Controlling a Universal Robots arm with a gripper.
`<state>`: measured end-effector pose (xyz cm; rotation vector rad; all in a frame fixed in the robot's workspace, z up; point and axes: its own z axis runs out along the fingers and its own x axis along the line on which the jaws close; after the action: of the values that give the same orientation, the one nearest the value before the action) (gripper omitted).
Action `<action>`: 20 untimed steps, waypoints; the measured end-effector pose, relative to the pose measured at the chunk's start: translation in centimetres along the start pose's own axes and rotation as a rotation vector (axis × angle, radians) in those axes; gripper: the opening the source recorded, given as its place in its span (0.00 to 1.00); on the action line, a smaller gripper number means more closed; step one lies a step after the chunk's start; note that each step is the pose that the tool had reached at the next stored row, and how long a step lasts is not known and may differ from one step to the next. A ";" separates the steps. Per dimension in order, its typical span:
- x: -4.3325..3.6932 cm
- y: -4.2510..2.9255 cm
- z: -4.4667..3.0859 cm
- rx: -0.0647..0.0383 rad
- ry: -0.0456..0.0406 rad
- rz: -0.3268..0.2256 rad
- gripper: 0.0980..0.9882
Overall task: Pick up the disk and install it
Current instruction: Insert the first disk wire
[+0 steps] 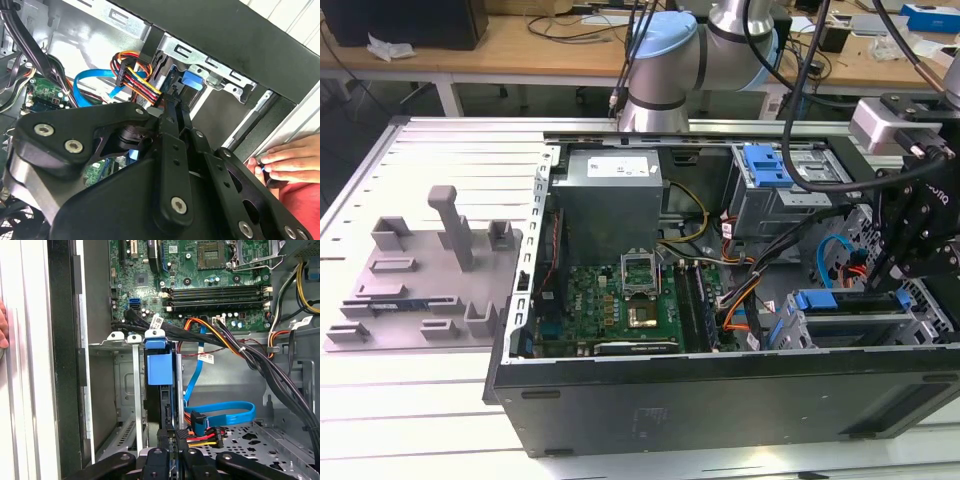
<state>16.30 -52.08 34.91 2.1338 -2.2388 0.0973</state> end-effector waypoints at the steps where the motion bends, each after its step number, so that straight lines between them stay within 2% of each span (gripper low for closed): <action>1: 0.00 0.00 0.01 0.000 -0.0001 0.000 0.08; 20: -0.04 0.01 0.53 0.000 0.0000 0.000 0.08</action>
<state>16.30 -52.08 34.37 2.1339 -2.2388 0.0972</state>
